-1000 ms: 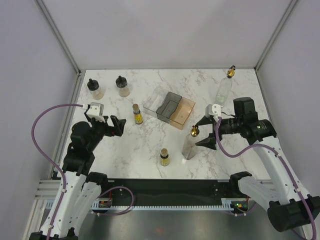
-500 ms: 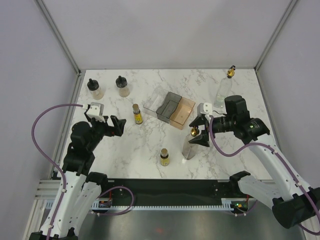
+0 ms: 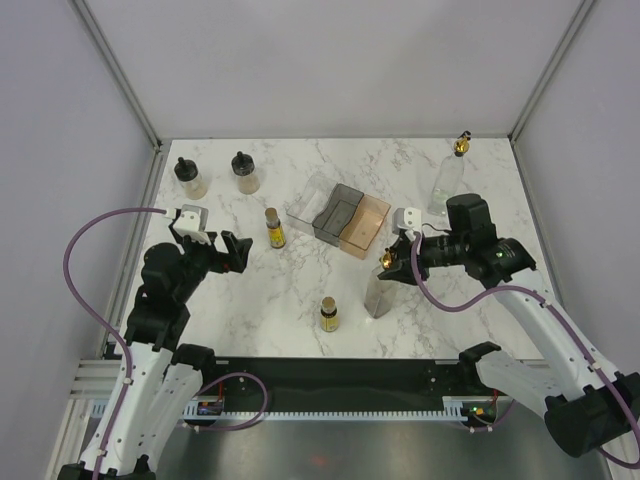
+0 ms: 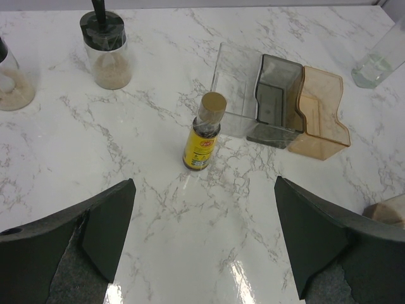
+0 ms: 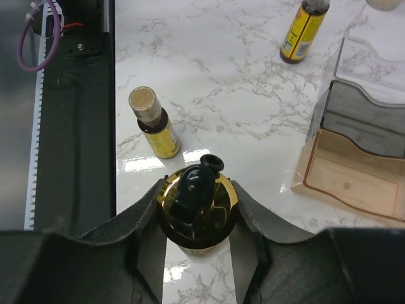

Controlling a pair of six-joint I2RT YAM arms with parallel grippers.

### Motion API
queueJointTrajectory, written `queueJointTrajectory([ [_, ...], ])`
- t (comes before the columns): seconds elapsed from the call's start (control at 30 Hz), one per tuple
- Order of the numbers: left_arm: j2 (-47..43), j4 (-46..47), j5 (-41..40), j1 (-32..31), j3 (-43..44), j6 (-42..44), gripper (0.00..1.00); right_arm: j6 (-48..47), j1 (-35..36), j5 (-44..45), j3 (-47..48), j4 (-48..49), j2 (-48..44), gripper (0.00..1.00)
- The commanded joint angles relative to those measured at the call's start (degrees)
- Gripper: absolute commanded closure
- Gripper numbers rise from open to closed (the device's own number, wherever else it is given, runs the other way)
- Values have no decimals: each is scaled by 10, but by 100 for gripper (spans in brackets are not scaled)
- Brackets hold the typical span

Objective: Organize the condiment bottles

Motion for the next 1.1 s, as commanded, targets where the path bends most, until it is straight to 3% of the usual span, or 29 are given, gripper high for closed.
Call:
queueJointTrajectory([
  [0.0,2,5,5,-2,-3,12,0,12,2,20,30,9,-5,100],
  [0.5,2,6,5,-4,-2,12,0,147,2,176,263,6,103,100],
  [1.07,3,5,1,-4,-3,13,0,304,2,343,314,203,207,100],
])
